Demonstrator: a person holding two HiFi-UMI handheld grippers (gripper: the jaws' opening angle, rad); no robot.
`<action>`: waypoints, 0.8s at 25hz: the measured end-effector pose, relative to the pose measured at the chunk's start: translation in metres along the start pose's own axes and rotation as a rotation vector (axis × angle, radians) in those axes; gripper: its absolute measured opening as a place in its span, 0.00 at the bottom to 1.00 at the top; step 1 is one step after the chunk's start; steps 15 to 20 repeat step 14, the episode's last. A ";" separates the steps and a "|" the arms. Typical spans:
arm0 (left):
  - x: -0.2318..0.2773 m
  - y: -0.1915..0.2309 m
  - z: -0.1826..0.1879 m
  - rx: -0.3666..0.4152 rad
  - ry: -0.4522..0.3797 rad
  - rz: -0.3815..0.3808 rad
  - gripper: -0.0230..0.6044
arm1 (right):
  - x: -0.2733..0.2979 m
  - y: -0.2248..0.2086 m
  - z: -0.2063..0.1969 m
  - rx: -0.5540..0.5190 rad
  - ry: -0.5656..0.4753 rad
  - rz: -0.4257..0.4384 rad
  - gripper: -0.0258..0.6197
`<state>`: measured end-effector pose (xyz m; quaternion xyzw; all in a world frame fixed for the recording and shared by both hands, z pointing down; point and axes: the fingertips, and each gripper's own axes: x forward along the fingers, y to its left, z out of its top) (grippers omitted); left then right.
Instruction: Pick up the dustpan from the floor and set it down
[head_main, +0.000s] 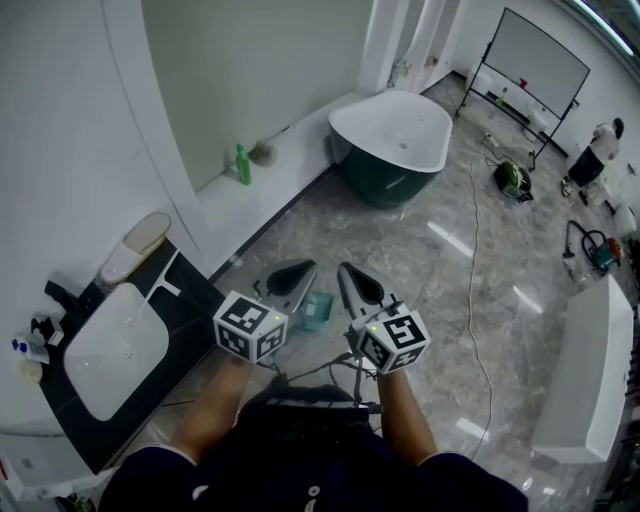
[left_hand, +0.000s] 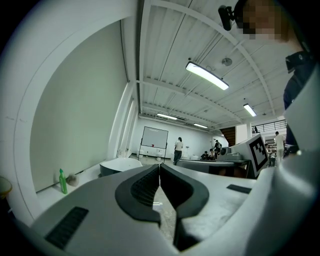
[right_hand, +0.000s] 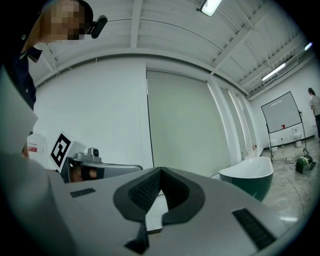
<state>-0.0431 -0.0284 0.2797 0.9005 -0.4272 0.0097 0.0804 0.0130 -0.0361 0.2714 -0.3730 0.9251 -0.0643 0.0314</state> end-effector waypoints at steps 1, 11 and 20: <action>0.000 -0.001 0.000 -0.001 0.000 -0.001 0.06 | -0.001 0.000 0.000 0.005 -0.003 0.003 0.05; 0.002 -0.005 -0.004 -0.008 0.005 -0.010 0.06 | -0.004 -0.003 0.000 0.005 -0.004 0.010 0.05; 0.003 -0.005 -0.004 -0.007 0.005 -0.013 0.06 | -0.004 -0.003 0.000 0.003 -0.004 0.011 0.05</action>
